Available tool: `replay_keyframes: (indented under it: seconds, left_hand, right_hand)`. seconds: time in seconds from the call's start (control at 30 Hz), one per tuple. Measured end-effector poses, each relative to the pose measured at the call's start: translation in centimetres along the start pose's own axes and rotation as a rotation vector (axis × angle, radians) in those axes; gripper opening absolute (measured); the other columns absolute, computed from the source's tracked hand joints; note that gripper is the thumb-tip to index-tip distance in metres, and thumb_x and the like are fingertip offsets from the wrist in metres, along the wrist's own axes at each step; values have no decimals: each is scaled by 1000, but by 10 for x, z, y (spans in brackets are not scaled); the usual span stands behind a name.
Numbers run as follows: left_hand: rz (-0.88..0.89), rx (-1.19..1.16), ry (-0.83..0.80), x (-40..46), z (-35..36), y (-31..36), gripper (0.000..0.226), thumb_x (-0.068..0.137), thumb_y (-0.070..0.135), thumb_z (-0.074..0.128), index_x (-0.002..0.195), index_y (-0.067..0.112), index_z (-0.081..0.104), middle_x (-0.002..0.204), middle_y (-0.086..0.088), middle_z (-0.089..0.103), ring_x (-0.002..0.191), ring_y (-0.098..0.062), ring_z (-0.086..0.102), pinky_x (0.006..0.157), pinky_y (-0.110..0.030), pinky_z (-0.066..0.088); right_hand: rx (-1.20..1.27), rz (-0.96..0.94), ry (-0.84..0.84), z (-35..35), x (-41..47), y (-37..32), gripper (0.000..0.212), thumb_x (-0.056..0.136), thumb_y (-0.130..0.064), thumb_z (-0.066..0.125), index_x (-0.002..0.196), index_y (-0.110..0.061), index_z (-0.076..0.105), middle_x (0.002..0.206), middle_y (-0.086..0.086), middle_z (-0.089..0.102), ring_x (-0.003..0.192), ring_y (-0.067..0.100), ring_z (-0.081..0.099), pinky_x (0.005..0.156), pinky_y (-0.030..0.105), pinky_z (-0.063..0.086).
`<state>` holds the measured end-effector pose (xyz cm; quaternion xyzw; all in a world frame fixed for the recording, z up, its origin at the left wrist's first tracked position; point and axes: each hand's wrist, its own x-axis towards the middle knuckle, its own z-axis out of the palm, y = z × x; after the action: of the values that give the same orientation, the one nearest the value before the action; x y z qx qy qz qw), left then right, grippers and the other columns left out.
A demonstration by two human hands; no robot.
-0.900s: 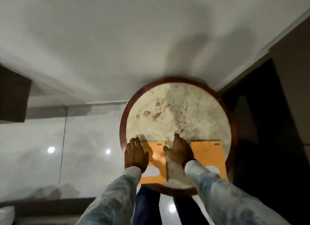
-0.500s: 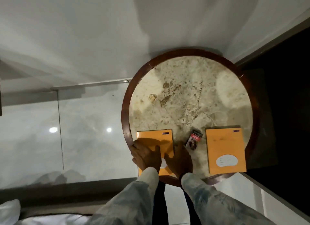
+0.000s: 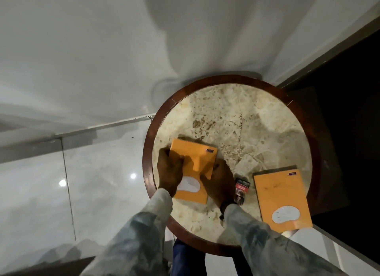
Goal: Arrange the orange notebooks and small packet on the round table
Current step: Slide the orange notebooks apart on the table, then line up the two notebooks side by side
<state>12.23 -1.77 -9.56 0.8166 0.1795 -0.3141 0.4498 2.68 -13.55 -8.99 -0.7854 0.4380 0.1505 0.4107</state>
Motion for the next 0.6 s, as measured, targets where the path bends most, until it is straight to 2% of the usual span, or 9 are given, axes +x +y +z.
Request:
replay_keyframes:
  seconds: [0.1, 0.17, 0.27, 0.33, 0.4, 0.5, 0.53, 0.6]
  left_hand:
    - [89, -128, -50, 32, 9, 46, 22, 96, 13, 64, 114, 18, 53, 102, 9, 62, 108, -31, 63, 87, -46, 58]
    - [91, -166, -41, 53, 17, 74, 18, 95, 15, 66, 110, 19, 55, 98, 6, 64, 104, -31, 64, 80, -40, 58]
    - [167, -70, 36, 74, 31, 105, 25, 91, 23, 74, 109, 14, 59, 106, -8, 69, 101, -32, 67, 87, -49, 59]
    - [244, 19, 78, 81, 42, 119, 30, 89, 25, 76, 111, 9, 65, 107, -12, 72, 98, -32, 69, 89, -51, 60]
    - [274, 101, 113, 84, 50, 128, 32, 88, 27, 76, 111, 6, 69, 108, -14, 73, 98, -33, 69, 89, -52, 60]
    - [246, 349, 226, 74, 60, 129, 48, 88, 37, 74, 125, 8, 62, 130, -17, 60, 120, -37, 59, 101, -52, 53]
    - [255, 372, 268, 62, 64, 123, 51, 90, 36, 71, 130, 7, 58, 135, -18, 55, 123, -38, 55, 103, -51, 51]
    - [322, 294, 272, 28, 77, 103, 41, 94, 24, 65, 127, 3, 57, 131, -20, 53, 117, -39, 57, 98, -48, 51]
  right_hand:
    - [107, -58, 75, -19, 41, -21, 48, 83, -32, 81, 117, -6, 61, 108, 16, 68, 96, 34, 65, 73, 40, 53]
    - [159, -80, 142, -34, 70, -32, 40, 82, -29, 83, 111, -7, 66, 101, 15, 72, 92, 34, 68, 70, 38, 52]
    - [164, -99, 194, -53, 108, -43, 39, 80, -24, 84, 110, -5, 67, 101, 18, 74, 94, 37, 69, 78, 49, 58]
    - [156, -104, 215, -61, 128, -46, 42, 80, -23, 84, 113, -4, 67, 105, 19, 74, 99, 38, 69, 82, 52, 58]
    - [148, -114, 217, -67, 141, -47, 45, 80, -22, 84, 117, -4, 67, 108, 18, 75, 101, 37, 70, 85, 52, 59]
    - [140, -97, 250, -77, 144, -40, 51, 78, -21, 82, 123, -7, 64, 105, 16, 76, 98, 34, 72, 87, 48, 60]
    - [153, -80, 264, -83, 140, -34, 53, 78, -22, 82, 125, -8, 63, 104, 15, 76, 96, 33, 72, 86, 47, 60]
    - [169, -55, 279, -94, 124, -16, 50, 79, -22, 81, 123, -9, 63, 102, 13, 75, 93, 31, 71, 84, 46, 61]
